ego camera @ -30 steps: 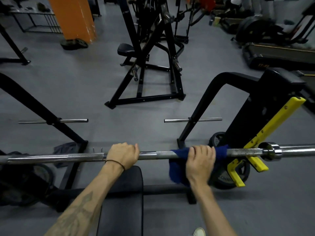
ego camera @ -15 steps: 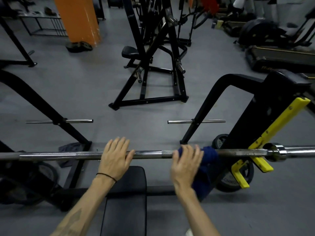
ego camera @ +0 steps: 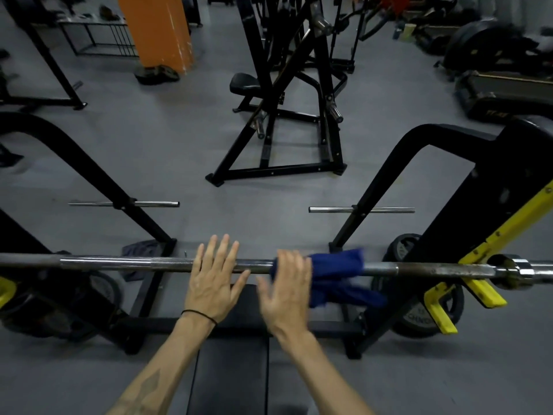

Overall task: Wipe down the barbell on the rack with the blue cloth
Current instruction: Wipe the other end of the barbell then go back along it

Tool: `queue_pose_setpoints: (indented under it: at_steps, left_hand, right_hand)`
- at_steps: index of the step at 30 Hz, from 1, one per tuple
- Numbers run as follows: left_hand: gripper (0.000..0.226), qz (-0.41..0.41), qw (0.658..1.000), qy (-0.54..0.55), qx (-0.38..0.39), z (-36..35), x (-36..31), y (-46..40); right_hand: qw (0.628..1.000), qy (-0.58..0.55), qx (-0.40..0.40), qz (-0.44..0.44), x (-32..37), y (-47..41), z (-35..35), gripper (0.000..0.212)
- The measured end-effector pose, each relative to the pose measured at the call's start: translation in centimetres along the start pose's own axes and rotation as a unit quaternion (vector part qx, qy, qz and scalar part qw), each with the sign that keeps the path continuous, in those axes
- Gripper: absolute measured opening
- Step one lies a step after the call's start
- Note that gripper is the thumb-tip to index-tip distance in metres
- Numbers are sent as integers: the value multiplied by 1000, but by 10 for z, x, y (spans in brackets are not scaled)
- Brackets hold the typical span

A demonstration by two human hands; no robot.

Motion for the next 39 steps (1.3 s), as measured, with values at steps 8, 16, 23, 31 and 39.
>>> queue_pose_setpoints:
  at_steps: [8,16,23,31,39]
  left_hand:
    - [62,4,999,18,33,5,6,2]
    - [54,-20,998,13,50,13,17,-1]
    - [71,91,988,-35,123,17,74,-13]
    - [29,-8,913,-218,344,15,63,-37]
    - [23,-3,892,-127,434,11,71,-51]
  right_hand:
    - [996,85,-16,14,-97,11,64,51]
    - [984,5,92,150,54,2,-27,61]
    - [998,56,20,-3,-57,-4,32,54]
    - [969,70,151,181,61,-12,-34,63]
    - [997,80,8,-17,-46,-15,35,48]
Point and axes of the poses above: each hand's wrist, its own y-axis away from the middle knuckle, its own z-axis out of the back of the hand, x = y × z, the point moved 7 cm from there along -y, towards the middle knuckle, and after that the axes turned 14 degrees about x, right-handed, at the moved point
